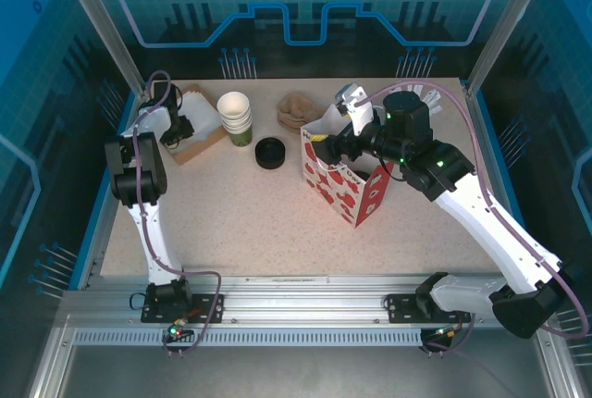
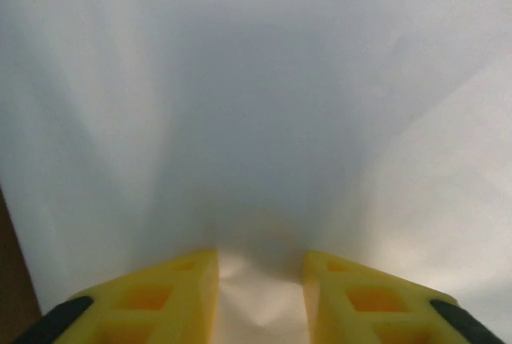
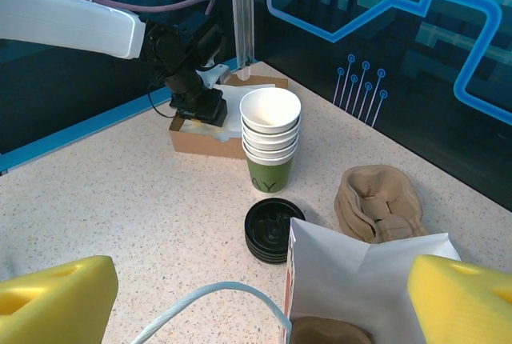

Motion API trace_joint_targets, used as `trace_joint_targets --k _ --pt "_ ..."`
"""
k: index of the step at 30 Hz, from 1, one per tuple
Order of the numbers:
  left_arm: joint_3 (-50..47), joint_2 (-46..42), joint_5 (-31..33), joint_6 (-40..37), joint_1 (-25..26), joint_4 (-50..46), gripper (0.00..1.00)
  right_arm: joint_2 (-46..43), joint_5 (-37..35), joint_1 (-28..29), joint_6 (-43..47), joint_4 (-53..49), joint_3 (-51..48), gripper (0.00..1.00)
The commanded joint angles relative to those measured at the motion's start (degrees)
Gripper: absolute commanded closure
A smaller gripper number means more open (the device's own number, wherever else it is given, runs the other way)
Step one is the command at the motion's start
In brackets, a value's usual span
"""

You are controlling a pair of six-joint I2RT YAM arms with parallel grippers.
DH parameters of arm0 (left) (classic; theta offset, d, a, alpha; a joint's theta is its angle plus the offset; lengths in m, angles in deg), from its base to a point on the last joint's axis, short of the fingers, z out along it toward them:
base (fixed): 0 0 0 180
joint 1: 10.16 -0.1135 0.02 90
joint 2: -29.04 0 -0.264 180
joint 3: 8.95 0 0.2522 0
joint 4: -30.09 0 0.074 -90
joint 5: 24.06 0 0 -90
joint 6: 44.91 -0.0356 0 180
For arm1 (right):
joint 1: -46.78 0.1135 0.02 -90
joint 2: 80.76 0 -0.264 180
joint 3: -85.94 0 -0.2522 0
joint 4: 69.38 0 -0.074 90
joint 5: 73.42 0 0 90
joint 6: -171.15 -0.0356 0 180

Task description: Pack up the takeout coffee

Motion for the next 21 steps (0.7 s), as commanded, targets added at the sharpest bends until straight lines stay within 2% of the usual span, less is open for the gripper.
trace_joint_targets --k 1,7,12,21 --pt "1.1 1.4 -0.2 -0.8 0.4 -2.4 0.73 -0.5 -0.7 0.6 0.6 0.6 -0.2 0.05" --pt "0.6 -1.2 0.0 -0.8 0.3 -1.9 0.88 -0.7 -0.8 0.6 0.6 0.1 -0.3 0.05" --pt "-2.6 -6.9 -0.1 0.0 0.4 1.0 1.0 -0.8 -1.0 0.6 0.5 0.0 -0.4 0.05" --pt "-8.6 -15.3 -0.2 1.6 0.4 5.3 1.0 -1.0 -1.1 0.6 0.4 -0.2 -0.5 0.05"
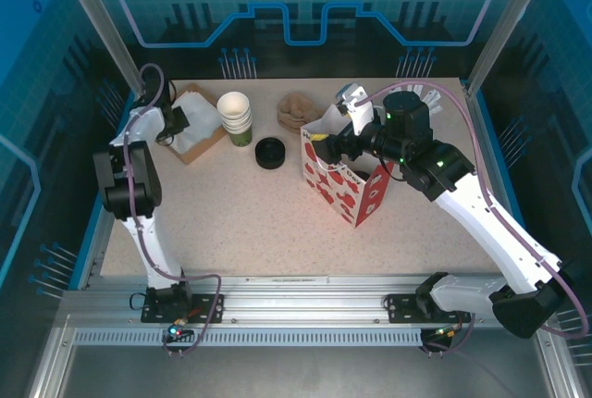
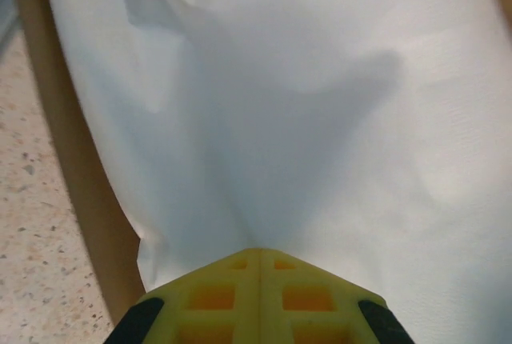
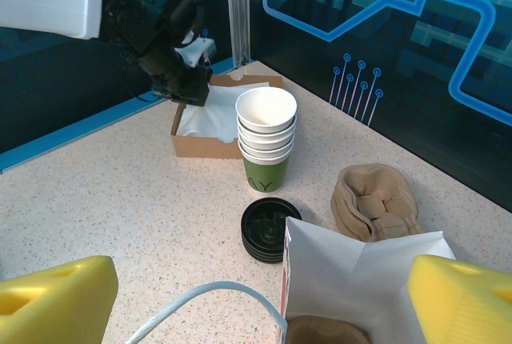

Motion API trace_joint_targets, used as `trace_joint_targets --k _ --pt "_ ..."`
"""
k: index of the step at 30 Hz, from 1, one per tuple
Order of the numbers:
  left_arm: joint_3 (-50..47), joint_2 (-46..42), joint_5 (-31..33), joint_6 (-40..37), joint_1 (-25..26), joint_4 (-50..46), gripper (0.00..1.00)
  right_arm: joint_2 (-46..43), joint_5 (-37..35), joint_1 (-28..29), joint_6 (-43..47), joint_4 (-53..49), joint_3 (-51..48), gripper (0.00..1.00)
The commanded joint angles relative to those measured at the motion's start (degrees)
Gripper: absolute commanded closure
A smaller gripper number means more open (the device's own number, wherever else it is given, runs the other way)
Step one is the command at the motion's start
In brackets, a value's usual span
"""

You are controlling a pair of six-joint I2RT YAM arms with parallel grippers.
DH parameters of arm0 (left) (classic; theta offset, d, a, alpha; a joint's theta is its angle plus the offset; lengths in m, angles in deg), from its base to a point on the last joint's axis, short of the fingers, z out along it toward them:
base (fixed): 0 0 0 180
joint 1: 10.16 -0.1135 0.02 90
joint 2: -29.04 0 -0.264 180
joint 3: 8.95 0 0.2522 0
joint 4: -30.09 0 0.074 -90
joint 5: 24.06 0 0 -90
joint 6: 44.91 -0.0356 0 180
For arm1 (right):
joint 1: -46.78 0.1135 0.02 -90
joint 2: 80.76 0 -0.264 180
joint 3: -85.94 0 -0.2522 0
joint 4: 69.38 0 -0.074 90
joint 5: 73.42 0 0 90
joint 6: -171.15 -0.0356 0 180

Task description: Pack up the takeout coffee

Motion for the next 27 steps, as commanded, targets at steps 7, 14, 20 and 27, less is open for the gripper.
trace_joint_targets --k 7,14,20,27 --pt "-2.4 -4.3 -1.5 1.9 0.5 2.4 1.0 -0.9 -0.4 0.5 0.4 -0.2 -0.7 0.05" --pt "-5.7 -12.3 -0.6 2.9 0.6 4.5 1.0 -0.7 -0.2 0.5 0.0 -0.6 -0.2 0.05" --pt "-8.9 -21.8 1.3 2.5 2.1 5.9 1.0 -0.5 0.9 0.7 -1.2 -0.3 0.2 0.05" --pt "-9.1 -34.4 4.8 1.6 6.4 5.0 1.0 0.1 1.1 2.0 -2.7 -0.6 2.8 0.05"
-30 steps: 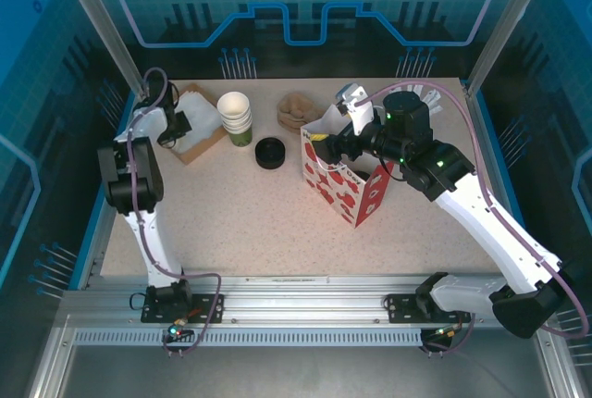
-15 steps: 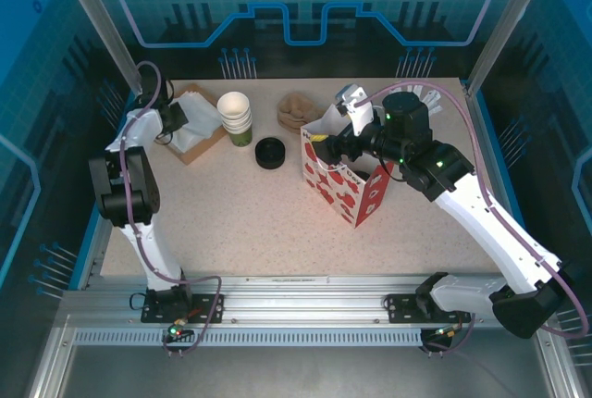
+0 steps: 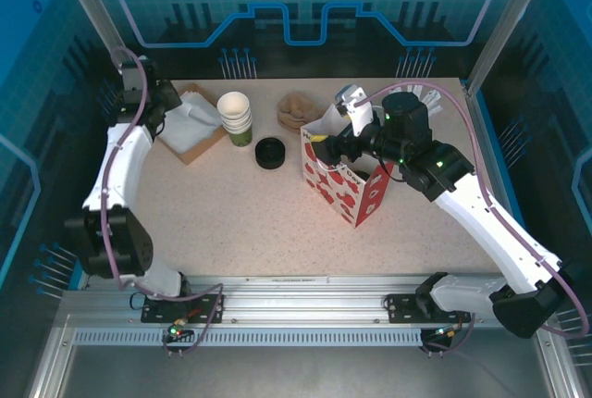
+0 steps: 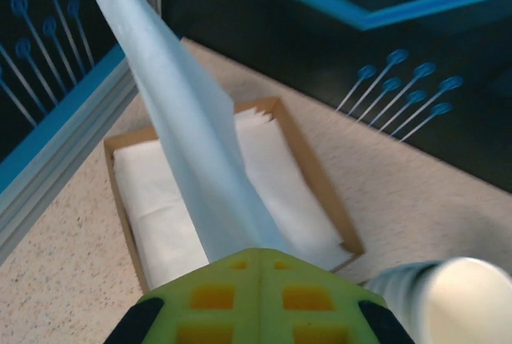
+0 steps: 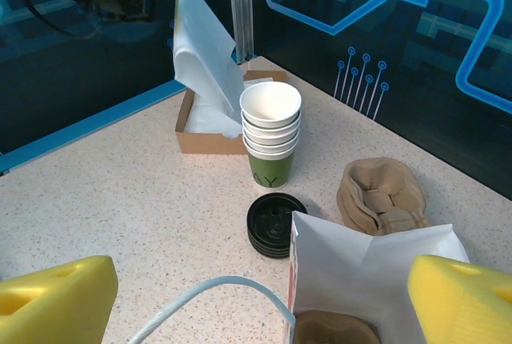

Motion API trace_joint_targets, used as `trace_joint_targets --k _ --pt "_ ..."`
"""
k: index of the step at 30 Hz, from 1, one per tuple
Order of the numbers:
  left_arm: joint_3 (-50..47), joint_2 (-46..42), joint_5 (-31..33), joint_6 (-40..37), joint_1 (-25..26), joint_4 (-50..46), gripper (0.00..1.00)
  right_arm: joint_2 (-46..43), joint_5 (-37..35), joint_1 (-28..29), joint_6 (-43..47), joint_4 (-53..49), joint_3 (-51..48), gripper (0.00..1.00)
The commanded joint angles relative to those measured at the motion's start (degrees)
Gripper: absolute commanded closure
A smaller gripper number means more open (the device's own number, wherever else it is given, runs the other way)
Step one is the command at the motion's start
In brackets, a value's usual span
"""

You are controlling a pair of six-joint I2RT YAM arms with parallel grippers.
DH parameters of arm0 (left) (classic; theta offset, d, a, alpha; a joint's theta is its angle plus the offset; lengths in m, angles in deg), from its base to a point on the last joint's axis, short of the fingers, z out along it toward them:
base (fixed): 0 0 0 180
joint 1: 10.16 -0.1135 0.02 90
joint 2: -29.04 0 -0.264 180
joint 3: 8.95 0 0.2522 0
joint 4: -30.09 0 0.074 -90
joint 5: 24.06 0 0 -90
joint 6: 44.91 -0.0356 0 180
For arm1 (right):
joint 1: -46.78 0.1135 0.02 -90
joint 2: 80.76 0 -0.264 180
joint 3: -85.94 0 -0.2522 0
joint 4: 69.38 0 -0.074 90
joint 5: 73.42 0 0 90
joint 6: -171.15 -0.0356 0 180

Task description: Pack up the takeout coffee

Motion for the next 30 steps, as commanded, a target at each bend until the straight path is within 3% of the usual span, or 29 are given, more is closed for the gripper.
trace_joint_targets --k 1,12,22,30 --pt "-0.1 -5.9 3.1 -0.6 2.2 0.0 1.0 0.1 1.1 1.8 -1.8 0.3 2.8 0.05" --pt "1.1 -21.0 3.4 -0.6 15.8 -3.5 1.0 7.8 3.9 12.1 2.1 3.7 10.4 0.14" --pt "1.7 -26.1 2.6 2.4 26.8 -6.3 1.0 16.0 1.5 19.2 6.1 11.7 12.3 0.44" --pt "0.9 -26.6 2.6 3.1 31.4 -6.1 1.0 16.9 -4.9 20.7 9.6 14.8 10.4 0.51"
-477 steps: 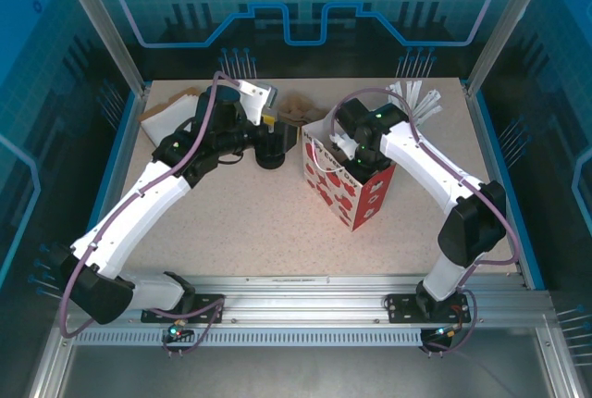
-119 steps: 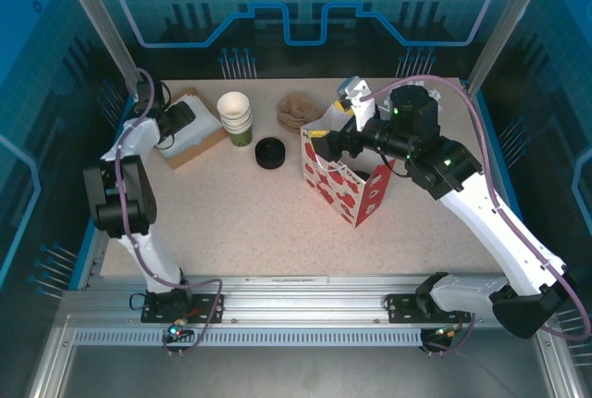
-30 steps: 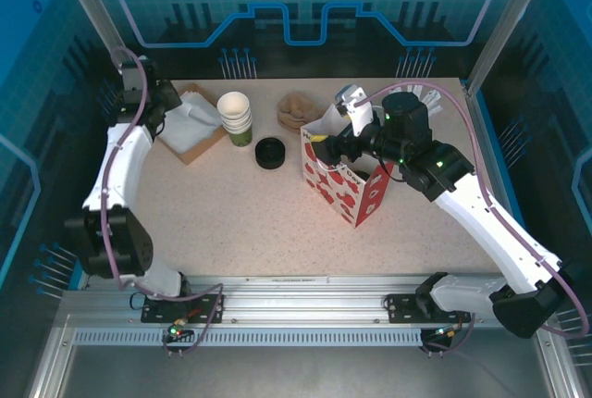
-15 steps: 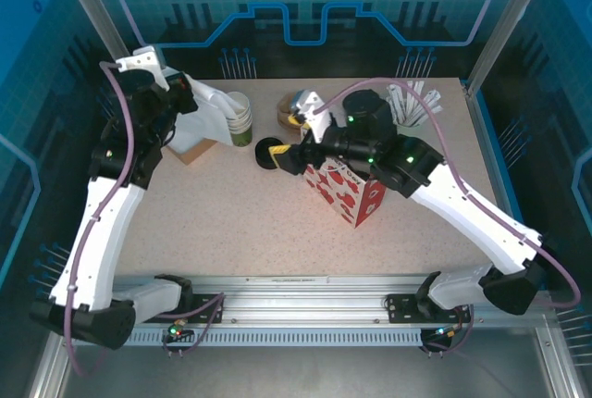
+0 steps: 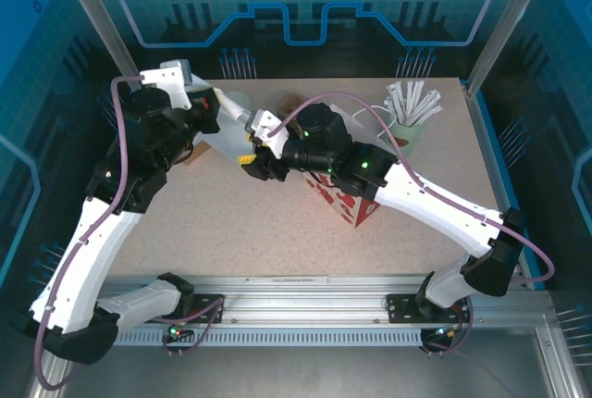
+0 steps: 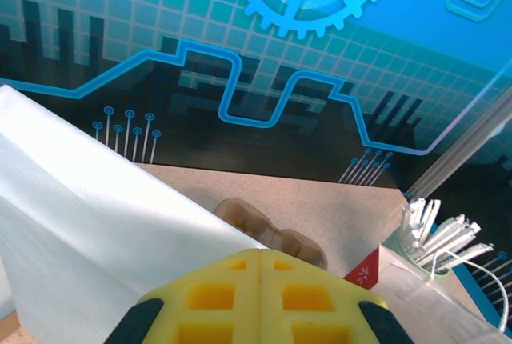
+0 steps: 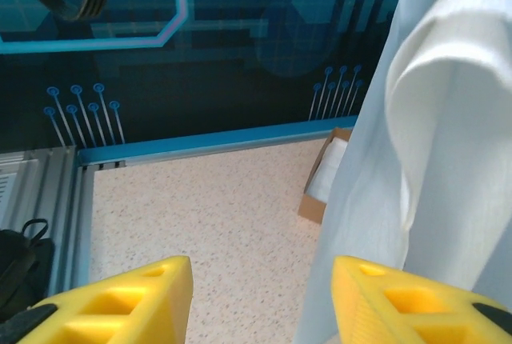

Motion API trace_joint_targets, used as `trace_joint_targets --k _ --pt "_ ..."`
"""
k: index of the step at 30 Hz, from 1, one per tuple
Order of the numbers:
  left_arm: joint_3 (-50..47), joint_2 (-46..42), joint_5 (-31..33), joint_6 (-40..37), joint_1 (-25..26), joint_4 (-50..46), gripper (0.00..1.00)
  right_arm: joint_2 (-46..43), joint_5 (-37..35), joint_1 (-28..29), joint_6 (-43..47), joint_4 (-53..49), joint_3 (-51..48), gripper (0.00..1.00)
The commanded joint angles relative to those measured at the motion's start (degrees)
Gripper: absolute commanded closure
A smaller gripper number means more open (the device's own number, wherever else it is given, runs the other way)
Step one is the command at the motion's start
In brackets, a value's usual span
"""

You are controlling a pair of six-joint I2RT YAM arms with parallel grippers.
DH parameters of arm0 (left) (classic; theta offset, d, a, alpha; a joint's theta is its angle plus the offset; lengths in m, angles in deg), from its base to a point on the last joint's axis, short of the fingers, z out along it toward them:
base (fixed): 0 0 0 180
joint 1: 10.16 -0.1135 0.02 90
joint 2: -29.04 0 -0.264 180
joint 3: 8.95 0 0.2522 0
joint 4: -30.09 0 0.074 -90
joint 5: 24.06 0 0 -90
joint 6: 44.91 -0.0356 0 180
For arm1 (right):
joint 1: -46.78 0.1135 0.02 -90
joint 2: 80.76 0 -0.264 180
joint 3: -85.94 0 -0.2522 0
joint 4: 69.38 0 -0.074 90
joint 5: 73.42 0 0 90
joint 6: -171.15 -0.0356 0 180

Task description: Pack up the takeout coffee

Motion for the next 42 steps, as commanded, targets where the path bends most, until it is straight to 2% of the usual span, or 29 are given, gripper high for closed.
trace_joint_targets --k 1,8,18,25,39,42 --pt "0.9 -0.9 0.2 1.3 1.3 -0.1 1.0 0.0 -5.3 0.5 2.4 3.3 0.5 0.52" --pt "0.9 -0.8 0.3 1.1 2.6 0.1 1.0 -2.7 -9.1 0.1 5.1 2.4 -2.4 0.53" --pt "0.9 -0.8 0.0 0.9 2.9 0.1 1.0 -6.5 -6.5 -1.5 6.9 4.1 -7.1 0.54" --pt "0.1 -0.8 -0.5 1.4 3.1 0.3 1.0 -4.2 -5.6 -1.6 6.3 4.3 -4.4 0.56" --pt "-0.2 -0.1 -1.2 1.6 3.4 0.4 1.0 -1.7 -11.3 -1.8 6.9 8.0 -3.2 0.61" --pt "-0.3 0.1 -1.5 1.8 3.5 0.4 1.0 -1.6 -11.1 -1.8 7.3 9.8 -3.8 0.66"
